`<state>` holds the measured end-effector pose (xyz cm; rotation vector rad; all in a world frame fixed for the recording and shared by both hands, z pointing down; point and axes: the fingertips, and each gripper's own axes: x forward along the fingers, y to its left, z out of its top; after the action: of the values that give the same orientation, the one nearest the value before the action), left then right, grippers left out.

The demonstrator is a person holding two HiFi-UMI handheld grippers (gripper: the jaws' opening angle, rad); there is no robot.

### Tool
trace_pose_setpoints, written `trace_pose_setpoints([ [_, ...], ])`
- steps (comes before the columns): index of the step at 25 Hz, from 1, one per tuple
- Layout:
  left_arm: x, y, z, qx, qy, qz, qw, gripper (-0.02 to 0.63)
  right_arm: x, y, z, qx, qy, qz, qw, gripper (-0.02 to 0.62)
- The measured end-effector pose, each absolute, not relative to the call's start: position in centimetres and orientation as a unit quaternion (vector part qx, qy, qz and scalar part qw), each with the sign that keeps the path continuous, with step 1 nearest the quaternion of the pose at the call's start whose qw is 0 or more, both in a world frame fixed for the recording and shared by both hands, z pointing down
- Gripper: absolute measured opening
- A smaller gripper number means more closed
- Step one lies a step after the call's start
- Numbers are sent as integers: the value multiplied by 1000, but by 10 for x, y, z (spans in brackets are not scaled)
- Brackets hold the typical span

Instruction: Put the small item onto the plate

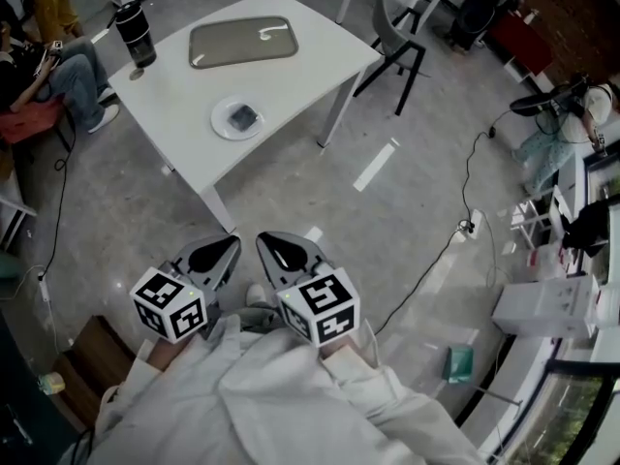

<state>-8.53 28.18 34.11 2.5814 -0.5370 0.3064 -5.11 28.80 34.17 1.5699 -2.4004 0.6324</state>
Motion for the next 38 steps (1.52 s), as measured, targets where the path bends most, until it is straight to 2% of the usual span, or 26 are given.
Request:
trace_pose_setpoints([
  [20,-69,188,365,939,-191,119,262,11,-28,197,359,540,-804,228,97,15],
  [38,6,48,353,929,-237,113,260,11,44,51,346,488,-838,222,101,15],
])
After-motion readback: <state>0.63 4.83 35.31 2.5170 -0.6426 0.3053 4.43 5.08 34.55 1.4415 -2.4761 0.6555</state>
